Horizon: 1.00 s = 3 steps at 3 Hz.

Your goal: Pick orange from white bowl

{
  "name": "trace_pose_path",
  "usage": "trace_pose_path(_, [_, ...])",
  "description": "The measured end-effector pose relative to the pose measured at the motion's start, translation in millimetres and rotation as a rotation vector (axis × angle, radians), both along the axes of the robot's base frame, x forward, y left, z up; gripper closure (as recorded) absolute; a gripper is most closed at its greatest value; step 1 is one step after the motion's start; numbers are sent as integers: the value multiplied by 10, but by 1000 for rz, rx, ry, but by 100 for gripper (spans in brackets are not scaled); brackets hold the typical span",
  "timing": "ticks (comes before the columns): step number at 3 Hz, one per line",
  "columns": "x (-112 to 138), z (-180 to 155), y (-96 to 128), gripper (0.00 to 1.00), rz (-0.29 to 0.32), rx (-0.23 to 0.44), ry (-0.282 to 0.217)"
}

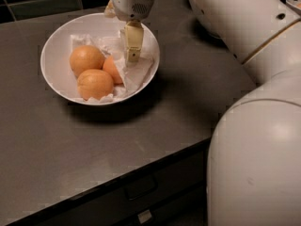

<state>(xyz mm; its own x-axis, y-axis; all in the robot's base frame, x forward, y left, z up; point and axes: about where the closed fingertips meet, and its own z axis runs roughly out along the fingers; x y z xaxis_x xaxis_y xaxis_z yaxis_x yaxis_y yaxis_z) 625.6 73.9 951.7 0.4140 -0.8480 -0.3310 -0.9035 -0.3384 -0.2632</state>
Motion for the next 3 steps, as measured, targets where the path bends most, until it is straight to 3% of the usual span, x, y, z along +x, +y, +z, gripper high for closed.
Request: trace_pose_path(3, [22,126,81,0,11,10,-47])
